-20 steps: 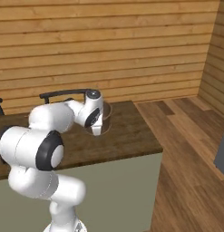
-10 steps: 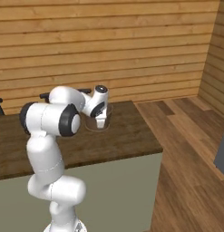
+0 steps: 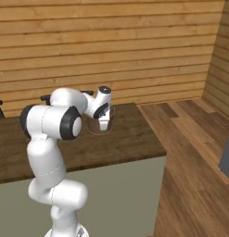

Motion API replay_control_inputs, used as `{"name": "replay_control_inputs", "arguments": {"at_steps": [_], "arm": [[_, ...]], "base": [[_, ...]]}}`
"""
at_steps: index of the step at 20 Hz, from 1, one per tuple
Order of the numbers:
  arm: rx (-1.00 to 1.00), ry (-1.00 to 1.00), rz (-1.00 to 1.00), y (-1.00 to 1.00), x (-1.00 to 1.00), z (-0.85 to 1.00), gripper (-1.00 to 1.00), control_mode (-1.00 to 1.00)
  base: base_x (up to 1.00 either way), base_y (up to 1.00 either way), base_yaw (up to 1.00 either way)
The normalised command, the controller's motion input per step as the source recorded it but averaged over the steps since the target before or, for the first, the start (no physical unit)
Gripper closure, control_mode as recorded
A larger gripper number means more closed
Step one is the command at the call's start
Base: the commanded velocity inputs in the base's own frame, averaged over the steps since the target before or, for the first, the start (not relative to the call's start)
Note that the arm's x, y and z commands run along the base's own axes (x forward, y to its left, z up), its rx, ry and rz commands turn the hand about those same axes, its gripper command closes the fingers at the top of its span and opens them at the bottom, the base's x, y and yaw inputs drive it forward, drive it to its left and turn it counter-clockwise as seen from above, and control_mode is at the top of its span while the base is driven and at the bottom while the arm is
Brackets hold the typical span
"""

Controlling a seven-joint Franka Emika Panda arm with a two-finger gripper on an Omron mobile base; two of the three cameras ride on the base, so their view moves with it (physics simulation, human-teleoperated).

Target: Open the cabinet, pick up the bread from the cabinet and place it in the basket. Then move the basket to the dining counter.

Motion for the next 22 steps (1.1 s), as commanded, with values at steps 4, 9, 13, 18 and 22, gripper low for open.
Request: {"name": "replay_control_inputs", "arguments": {"at_steps": [4, 9, 13, 18, 22], "arm": [[0.0, 0.0, 0.0, 0.0, -0.42, 0.54, -1.0, -1.0], [0.0, 0.0, 0.05, 0.0, -0.51, 1.0, -1.0, -1.0], [-0.02, -0.05, 0.28, -0.08, -1.0, 1.0, -1.0, -1.0], [-0.02, -0.12, 0.32, -0.02, -1.0, 0.68, -1.0, -1.0], [-0.11, -0.15, 0.31, 0.0, -1.0, 0.39, -1.0, -1.0]], "base": [[0.0, 0.0, 0.0], [0.0, 0.0, 0.0], [0.0, 0.0, 0.0], [0.0, 0.0, 0.0], [0.0, 0.0, 0.0]]}}
